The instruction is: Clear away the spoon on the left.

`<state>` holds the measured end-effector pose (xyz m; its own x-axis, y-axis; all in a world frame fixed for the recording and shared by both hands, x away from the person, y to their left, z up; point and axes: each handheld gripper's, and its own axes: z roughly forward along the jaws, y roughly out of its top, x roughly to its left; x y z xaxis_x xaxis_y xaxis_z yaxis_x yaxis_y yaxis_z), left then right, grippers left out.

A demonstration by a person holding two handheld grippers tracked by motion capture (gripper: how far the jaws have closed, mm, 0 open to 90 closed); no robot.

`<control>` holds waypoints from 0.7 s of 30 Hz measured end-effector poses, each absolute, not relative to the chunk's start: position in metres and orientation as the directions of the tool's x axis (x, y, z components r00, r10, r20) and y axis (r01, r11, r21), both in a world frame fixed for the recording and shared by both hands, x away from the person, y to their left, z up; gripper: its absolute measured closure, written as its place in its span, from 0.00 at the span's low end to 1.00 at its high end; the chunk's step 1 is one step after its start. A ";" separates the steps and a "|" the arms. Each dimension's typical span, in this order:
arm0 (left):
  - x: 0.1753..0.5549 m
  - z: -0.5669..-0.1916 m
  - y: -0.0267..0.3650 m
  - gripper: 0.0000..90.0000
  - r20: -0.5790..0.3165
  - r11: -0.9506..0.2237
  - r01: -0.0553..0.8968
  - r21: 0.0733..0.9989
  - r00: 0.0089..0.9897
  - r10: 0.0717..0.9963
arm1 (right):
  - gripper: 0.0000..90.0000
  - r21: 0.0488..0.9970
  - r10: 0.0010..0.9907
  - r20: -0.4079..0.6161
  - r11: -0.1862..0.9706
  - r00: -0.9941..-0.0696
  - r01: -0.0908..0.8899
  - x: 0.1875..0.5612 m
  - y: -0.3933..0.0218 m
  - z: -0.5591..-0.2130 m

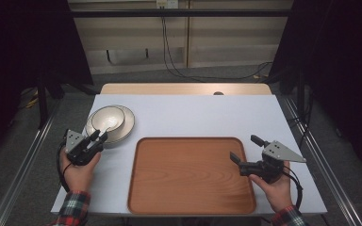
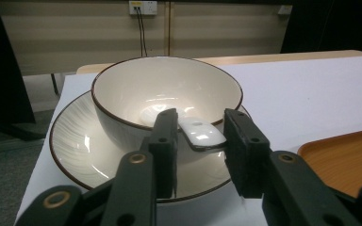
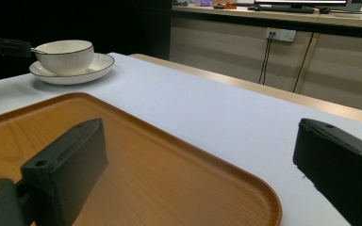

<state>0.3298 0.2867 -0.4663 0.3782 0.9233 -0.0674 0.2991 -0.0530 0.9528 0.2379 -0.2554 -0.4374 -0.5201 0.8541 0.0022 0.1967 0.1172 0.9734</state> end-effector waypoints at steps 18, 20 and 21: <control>0.331 -0.461 0.289 0.92 -0.116 0.005 0.282 0.959 0.381 0.917 | 0.04 0.974 0.857 -0.002 0.119 -0.515 0.193 0.238 -0.255 -0.437; 0.332 -0.460 0.288 0.93 -0.130 0.021 0.276 0.961 0.383 0.914 | 0.04 0.974 0.856 -0.001 0.118 -0.517 0.193 0.237 -0.256 -0.437; 0.333 -0.460 0.288 0.94 -0.138 0.031 0.275 0.961 0.382 0.914 | 0.04 0.974 0.853 0.001 0.118 -0.523 0.194 0.237 -0.257 -0.436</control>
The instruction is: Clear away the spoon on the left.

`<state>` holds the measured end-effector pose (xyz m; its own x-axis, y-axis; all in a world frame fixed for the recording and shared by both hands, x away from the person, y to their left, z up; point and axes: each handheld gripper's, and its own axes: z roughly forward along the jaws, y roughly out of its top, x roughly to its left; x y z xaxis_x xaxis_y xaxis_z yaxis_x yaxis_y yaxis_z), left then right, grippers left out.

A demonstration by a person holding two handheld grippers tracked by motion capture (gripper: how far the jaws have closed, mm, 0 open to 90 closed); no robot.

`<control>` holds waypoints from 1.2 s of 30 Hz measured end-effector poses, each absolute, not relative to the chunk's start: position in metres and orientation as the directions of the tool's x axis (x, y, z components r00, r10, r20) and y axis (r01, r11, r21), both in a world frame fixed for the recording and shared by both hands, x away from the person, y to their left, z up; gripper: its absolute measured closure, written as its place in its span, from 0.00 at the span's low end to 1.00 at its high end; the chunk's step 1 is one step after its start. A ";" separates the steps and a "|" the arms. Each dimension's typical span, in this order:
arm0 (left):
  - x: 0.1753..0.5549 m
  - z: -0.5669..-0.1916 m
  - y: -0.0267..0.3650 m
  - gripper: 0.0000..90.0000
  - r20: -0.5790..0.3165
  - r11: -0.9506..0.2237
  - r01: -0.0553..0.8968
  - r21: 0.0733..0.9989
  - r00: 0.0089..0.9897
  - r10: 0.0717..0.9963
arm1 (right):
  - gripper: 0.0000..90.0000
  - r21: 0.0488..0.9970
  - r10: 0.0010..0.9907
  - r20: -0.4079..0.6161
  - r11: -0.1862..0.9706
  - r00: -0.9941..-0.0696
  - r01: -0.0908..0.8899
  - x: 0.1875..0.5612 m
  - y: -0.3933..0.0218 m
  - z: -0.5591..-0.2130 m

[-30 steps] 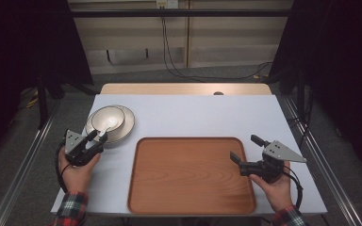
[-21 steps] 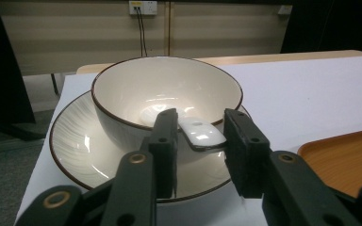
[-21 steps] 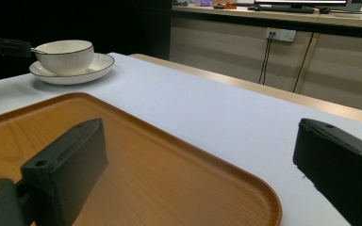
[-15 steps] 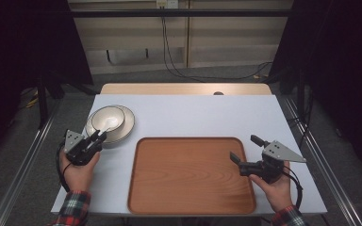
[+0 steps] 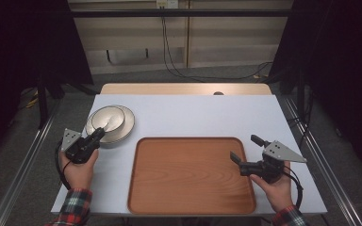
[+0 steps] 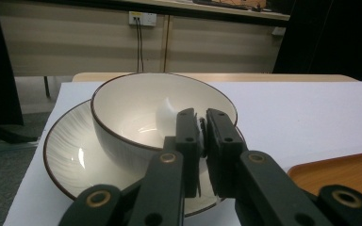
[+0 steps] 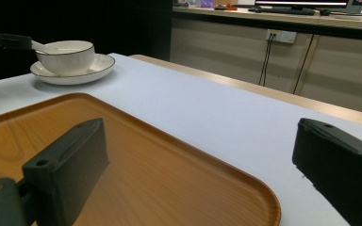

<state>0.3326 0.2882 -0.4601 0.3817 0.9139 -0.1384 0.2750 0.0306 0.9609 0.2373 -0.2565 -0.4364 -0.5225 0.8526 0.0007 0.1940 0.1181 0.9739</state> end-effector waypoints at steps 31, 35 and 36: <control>0.359 -0.439 0.286 0.94 -0.214 0.131 0.253 0.959 0.334 0.918 | 0.04 0.975 0.858 0.003 0.112 -0.513 0.194 0.239 -0.258 -0.437; 0.365 -0.436 0.284 0.94 -0.225 0.145 0.254 0.956 0.324 0.919 | 0.04 0.975 0.857 0.009 0.106 -0.515 0.194 0.239 -0.258 -0.437; 0.367 -0.435 0.283 0.94 -0.230 0.152 0.250 0.956 0.322 0.918 | 0.04 0.975 0.857 0.009 0.106 -0.515 0.193 0.239 -0.258 -0.437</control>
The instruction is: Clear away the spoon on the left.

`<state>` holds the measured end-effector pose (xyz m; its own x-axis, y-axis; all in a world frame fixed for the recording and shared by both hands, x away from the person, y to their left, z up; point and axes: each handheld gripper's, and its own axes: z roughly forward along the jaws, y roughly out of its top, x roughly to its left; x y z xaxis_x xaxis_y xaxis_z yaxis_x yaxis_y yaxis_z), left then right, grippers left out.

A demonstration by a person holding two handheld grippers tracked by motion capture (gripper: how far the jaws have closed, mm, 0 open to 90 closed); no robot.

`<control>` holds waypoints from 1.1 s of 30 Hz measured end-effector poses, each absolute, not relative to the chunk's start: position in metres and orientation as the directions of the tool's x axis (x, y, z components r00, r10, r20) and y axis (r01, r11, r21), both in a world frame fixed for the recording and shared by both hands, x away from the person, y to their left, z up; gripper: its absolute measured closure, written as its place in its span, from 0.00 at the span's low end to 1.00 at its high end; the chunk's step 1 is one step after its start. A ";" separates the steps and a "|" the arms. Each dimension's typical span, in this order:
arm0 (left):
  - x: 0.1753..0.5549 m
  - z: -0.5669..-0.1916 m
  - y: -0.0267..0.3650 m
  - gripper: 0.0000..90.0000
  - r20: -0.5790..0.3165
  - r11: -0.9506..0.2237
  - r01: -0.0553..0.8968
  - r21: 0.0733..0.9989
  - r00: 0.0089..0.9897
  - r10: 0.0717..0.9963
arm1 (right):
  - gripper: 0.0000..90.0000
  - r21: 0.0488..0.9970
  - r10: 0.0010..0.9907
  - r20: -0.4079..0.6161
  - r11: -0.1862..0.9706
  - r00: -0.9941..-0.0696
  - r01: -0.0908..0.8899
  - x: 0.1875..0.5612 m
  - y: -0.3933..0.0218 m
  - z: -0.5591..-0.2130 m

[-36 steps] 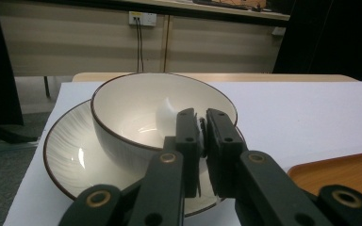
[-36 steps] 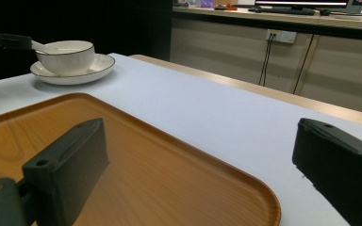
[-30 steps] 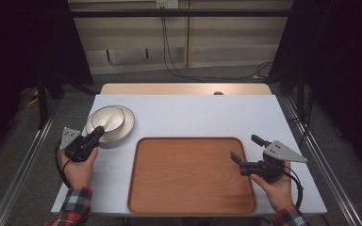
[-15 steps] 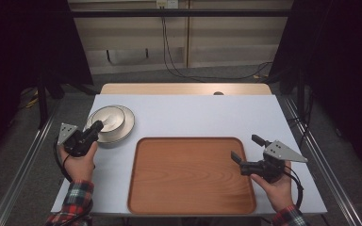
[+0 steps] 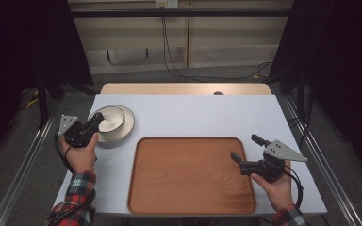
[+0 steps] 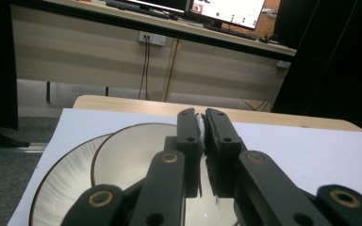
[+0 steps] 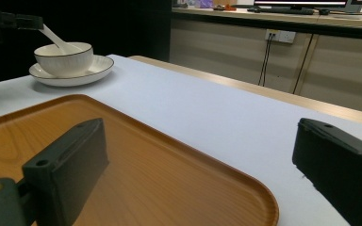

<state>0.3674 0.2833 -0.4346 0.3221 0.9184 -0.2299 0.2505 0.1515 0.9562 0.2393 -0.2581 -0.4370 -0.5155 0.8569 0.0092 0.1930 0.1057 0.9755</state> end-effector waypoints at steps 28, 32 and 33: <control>0.396 -0.429 0.272 0.94 -0.228 0.165 0.227 0.960 0.287 0.930 | 0.04 0.974 0.855 0.008 0.110 -0.519 0.197 0.239 -0.260 -0.437; 0.400 -0.431 0.270 0.94 -0.231 0.175 0.211 0.962 0.278 0.932 | 0.04 0.975 0.857 0.010 0.106 -0.515 0.196 0.239 -0.261 -0.437; 0.401 -0.431 0.270 0.94 -0.227 0.171 0.208 0.963 0.286 0.931 | 0.04 0.975 0.857 0.011 0.106 -0.514 0.196 0.239 -0.261 -0.437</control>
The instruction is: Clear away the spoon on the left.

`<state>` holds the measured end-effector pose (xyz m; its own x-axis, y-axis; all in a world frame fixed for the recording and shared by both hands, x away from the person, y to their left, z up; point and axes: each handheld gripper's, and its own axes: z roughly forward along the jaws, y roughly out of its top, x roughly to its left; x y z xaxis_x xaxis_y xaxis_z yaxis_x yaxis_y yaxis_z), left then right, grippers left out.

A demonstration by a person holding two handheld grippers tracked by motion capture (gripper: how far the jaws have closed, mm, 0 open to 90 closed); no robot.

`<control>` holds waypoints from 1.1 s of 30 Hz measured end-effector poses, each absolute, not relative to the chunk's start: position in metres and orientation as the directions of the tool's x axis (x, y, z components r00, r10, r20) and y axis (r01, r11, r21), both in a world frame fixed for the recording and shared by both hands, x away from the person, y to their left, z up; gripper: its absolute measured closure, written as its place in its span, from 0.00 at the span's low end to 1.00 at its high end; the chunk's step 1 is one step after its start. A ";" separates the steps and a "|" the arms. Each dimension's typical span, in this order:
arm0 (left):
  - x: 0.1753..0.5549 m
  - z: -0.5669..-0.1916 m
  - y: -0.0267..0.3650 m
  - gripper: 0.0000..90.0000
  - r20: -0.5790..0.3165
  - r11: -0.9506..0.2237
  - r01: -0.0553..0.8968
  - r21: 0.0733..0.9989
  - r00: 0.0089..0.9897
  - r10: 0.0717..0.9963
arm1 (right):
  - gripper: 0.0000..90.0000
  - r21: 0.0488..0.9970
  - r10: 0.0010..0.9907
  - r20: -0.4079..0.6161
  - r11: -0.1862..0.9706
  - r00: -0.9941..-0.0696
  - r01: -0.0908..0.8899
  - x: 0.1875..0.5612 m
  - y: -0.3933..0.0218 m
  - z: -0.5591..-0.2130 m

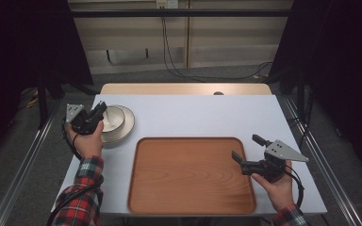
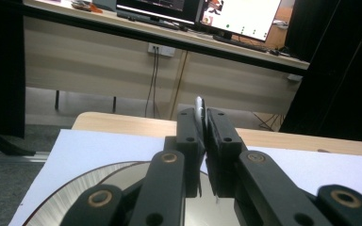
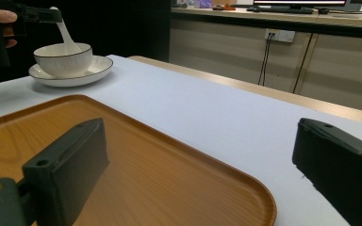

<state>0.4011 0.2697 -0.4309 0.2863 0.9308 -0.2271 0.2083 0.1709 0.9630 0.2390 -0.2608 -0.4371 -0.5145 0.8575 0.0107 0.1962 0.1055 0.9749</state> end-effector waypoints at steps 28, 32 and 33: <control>0.395 -0.409 0.267 0.95 -0.268 0.203 0.219 0.954 0.327 0.906 | 0.03 0.976 0.852 0.006 0.109 -0.524 0.189 0.239 -0.261 -0.438; 0.391 -0.402 0.265 0.95 -0.281 0.213 0.223 0.951 0.344 0.896 | 0.03 0.977 0.847 0.017 0.098 -0.531 0.188 0.239 -0.260 -0.437; 0.390 -0.400 0.264 0.95 -0.286 0.218 0.222 0.951 0.353 0.891 | 0.03 0.977 0.847 0.017 0.098 -0.531 0.188 0.239 -0.260 -0.437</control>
